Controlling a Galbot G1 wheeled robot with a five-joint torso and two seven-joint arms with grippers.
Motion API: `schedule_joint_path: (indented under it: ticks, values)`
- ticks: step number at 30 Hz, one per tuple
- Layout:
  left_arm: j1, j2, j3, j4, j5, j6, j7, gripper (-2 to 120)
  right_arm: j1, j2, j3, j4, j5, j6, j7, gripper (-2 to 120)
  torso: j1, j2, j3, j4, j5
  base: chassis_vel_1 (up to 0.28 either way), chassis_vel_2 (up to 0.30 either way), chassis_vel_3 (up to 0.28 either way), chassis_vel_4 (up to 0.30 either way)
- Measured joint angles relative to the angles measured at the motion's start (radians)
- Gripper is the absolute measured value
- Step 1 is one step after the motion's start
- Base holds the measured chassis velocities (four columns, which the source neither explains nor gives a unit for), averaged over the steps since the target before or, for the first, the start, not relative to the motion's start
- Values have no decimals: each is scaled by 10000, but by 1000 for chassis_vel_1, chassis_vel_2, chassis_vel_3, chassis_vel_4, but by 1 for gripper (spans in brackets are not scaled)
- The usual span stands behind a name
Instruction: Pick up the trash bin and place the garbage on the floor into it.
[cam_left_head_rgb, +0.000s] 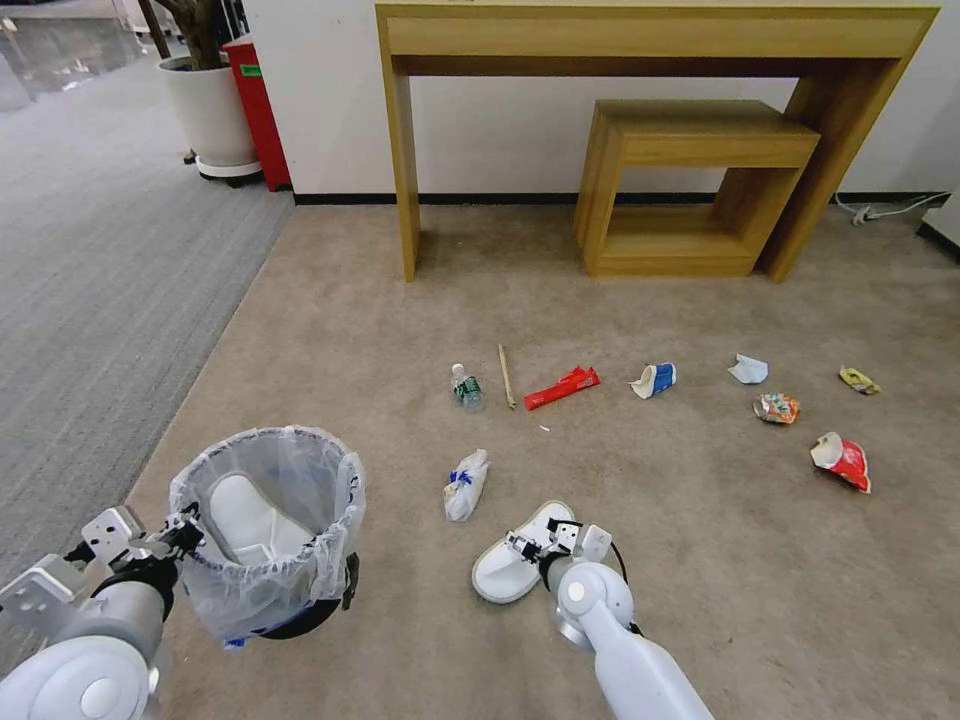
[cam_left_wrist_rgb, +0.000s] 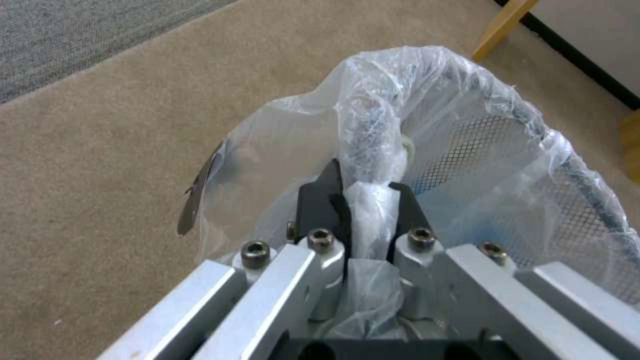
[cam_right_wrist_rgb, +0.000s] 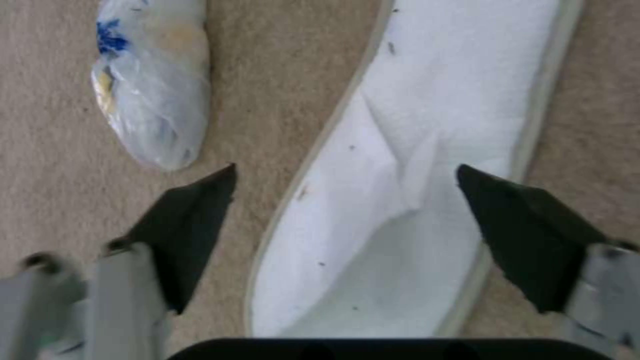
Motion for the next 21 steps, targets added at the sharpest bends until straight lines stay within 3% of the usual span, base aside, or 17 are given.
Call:
schedule_joint_path:
  ticks: [7, 11, 16, 21]
  values:
    - [16, 20, 12, -6, 17, -1, 6, 3, 211, 357, 99, -429, -322, 46, -154, 57, 0, 0, 0, 1, 0, 0, 0, 0, 0]
    - [10, 50, 51, 1, 55, -2, 13, 3, 256, 387, 106, -666, -538, 155, -287, 36, 0, 0, 0, 1, 0, 0, 0, 0, 0]
    - [-22, 71, 79, 48, 82, -2, 16, 3, 257, 360, 125, -699, -602, 191, -328, 25, 0, 0, 0, 0, 1, 0, 0, 0, 0]
    - [-67, 90, 146, 129, 99, -2, 18, 3, 215, 290, 137, -796, -735, 216, -367, 4, 0, 0, 0, 0, 1, 0, 0, 0, 0]
